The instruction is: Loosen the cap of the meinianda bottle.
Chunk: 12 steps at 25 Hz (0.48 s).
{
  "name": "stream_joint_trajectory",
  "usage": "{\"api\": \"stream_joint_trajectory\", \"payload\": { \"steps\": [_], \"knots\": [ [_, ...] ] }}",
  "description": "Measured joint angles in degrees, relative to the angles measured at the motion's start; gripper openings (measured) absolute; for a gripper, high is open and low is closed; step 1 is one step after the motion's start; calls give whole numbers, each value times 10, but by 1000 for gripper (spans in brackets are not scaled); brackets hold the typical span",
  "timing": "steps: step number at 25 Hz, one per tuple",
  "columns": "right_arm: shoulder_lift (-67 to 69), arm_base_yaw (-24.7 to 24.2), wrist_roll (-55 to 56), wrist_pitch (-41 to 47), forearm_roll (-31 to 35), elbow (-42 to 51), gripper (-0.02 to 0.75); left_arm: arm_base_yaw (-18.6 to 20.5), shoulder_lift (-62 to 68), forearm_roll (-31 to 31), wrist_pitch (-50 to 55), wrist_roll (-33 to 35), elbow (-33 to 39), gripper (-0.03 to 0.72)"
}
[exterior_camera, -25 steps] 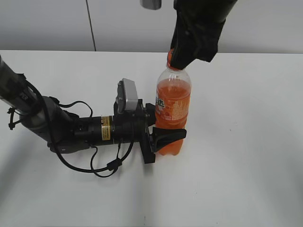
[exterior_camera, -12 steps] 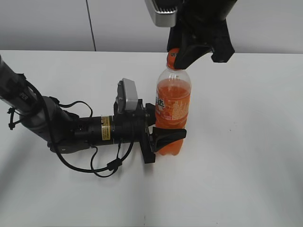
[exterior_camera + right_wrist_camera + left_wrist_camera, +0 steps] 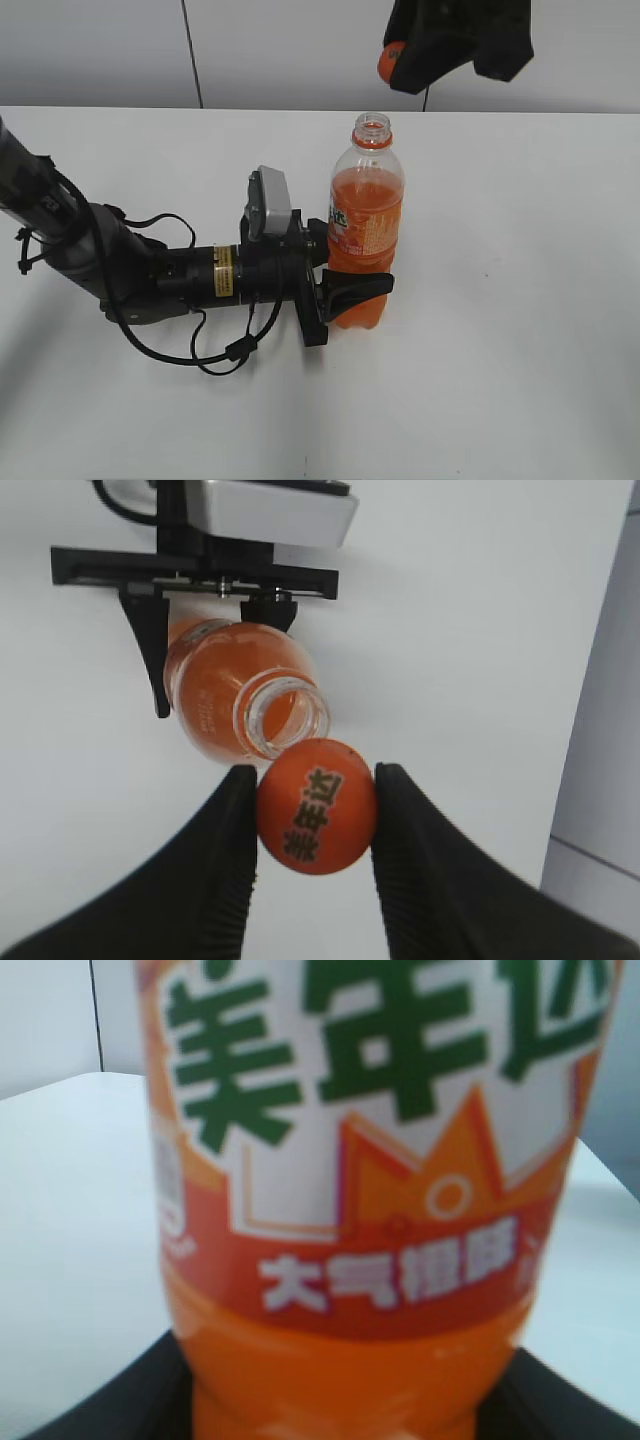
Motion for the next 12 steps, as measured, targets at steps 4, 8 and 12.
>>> {"api": "stream_joint_trajectory", "payload": {
  "steps": [4,8,12],
  "knots": [
    [-25,0,228,0,-18,0,266,0,0,0,0,0,0,384],
    [-29,-1,419,0,-52,0,266,0,0,0,0,0,0,384],
    [-29,-12,531,1,-59,0,266,0,0,0,0,0,0,384]
  ]
}}
